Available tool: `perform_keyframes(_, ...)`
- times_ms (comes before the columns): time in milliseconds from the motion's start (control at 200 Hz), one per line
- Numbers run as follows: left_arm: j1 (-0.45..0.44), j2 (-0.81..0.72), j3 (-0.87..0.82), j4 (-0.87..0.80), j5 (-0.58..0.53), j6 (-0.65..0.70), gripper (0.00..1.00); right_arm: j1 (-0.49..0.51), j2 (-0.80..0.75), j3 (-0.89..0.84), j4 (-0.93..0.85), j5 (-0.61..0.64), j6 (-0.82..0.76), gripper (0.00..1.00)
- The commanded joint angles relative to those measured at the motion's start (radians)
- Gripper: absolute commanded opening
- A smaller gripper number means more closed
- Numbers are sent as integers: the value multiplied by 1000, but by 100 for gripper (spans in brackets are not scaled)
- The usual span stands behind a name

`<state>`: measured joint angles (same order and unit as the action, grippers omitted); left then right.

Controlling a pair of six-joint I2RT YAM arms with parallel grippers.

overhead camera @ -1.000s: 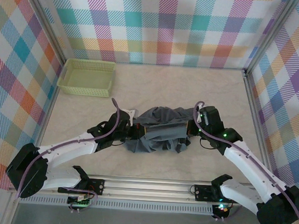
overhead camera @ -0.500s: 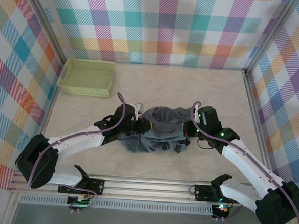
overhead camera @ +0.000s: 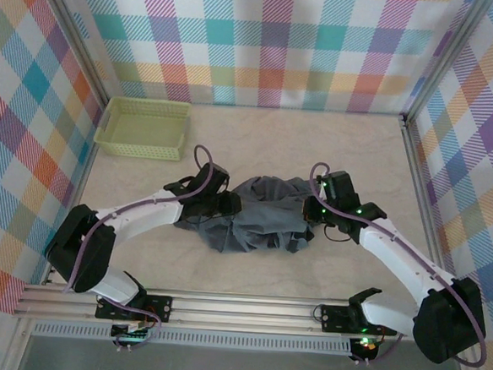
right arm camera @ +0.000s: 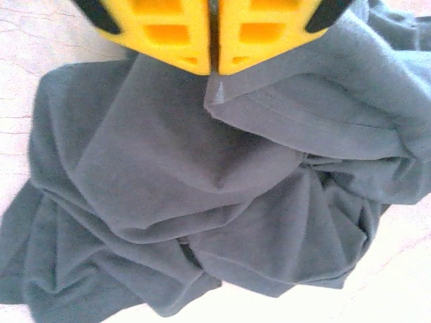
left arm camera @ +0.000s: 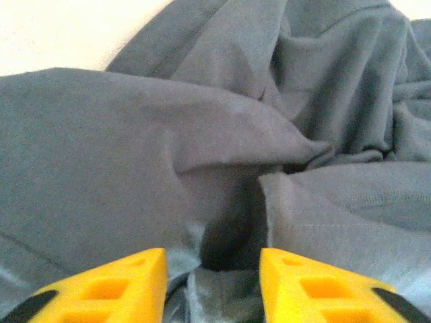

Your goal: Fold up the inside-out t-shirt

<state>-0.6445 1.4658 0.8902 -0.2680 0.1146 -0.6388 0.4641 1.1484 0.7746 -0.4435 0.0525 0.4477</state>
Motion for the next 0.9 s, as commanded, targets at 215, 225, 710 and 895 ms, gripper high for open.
perform_keyframes(215, 111, -364, -179, -144, -115, -1, 63, 135, 26, 206, -184, 145, -106, 61)
perform_keyframes(225, 123, -372, -186, -154, -120, -4, 64, 144, 37, 214, -189, 147, -110, 62)
perform_keyframes(710, 503, -190, -285, -167, 27, 35, 69, 456, 629, 624, -317, 230, -112, 82)
perform_keyframes(895, 503, -63, -246, -83, 105, 41, 55, 455, 681, 622, -324, 254, -97, 59)
